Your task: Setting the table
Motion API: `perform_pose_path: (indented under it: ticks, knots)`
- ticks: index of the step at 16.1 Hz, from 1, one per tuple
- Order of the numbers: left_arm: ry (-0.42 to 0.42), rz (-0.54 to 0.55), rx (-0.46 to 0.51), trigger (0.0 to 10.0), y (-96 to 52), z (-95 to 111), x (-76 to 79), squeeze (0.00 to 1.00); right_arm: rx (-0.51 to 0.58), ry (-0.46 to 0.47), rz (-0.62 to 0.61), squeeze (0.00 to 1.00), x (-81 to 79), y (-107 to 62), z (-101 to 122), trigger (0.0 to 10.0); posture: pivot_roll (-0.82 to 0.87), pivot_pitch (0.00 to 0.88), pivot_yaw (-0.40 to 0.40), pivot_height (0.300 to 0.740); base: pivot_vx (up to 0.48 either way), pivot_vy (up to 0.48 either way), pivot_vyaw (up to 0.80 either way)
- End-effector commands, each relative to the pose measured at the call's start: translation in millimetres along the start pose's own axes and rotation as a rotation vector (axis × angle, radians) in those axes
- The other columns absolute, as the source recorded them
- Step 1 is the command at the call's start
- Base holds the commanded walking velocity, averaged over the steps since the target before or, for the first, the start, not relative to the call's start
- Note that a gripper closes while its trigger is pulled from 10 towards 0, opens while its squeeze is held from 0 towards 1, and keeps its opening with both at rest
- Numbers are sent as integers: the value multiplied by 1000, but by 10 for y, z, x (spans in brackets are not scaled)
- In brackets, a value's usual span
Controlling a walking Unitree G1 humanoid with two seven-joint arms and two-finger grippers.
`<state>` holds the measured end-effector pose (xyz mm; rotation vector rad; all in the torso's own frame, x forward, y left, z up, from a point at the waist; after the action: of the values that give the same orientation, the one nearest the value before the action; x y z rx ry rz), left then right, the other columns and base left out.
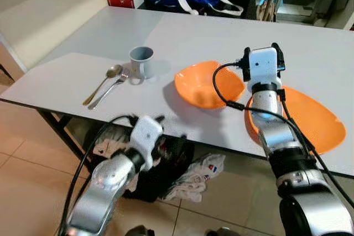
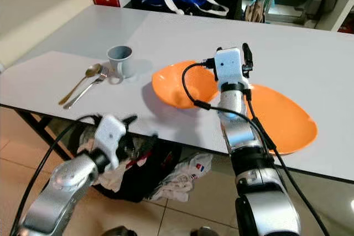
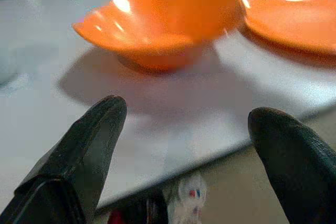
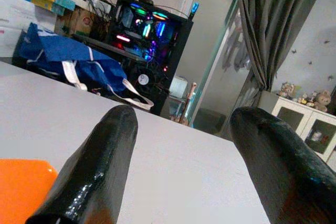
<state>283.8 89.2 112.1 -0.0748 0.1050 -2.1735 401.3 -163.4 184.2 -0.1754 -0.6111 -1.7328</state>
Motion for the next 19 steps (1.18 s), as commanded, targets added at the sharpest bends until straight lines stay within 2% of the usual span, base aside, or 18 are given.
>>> perform_pose_path:
  ticks: [1,2,3,4,6,8,9,11,12,13,15,19]
  knots:
    - [-47,96,48,10000,-8,106,-179,0,18,-10,-12,0,42,-22,26,10000,-22,0,44,728,0,0,0]
    - [-69,200,123,10000,-26,248,-314,0,34,-35,-34,0,139,-89,0,10000,-26,0,43,728,0,0,0]
    - [-105,335,202,10000,-115,370,-453,0,54,-113,-65,0,284,-235,-86,10000,-39,0,45,728,0,0,0]
    - [-106,401,199,10000,-166,343,-497,0,27,-149,-65,0,323,-324,-200,10000,-42,0,47,728,0,0,0]
    - [-111,424,184,10000,-176,295,-500,0,-7,-148,-66,0,330,-364,-282,10000,-47,0,49,728,0,0,0]
    - [-116,405,156,10000,-99,258,-449,0,-32,-144,-56,0,278,-426,-316,10000,-45,0,51,728,0,0,0]
    - [-102,382,130,10000,-54,254,-413,0,-52,-137,-38,0,227,-429,-339,10000,-44,0,52,728,-446,0,0]
    - [-99,361,138,10000,-37,282,-389,0,-66,-78,-32,0,196,-418,-340,10000,-42,0,53,728,-450,0,-800]
    - [-101,353,135,10000,-27,282,-380,0,-53,-86,-35,0,191,-408,-305,10000,-42,0,55,728,-446,0,-781]
    - [-154,315,139,10000,-4,282,-339,0,-47,-97,-36,0,180,-405,-287,10000,-41,0,54,728,-446,0,-781]
    - [-130,325,136,10000,6,288,-355,0,-45,-100,-37,0,177,-396,-282,10000,-40,0,51,728,-416,127,0]
    - [-145,327,110,10000,34,262,-389,0,-41,-79,-9,0,116,-382,-260,10000,-39,0,48,728,-353,328,0]
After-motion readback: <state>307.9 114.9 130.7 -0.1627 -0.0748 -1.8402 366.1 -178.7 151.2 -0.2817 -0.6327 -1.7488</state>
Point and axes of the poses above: a point about 5 cm out from each wrist's last joint towards the gripper, its own y axis pointing out of the wrist towards the gripper, its own z axis along the axis of the wrist's last joint, x = y × z, the point moved 4 cm from there along y, pointing out of the wrist towards the gripper, and after that the axes turned 5 degrees about -y, right-handed, at the moved point
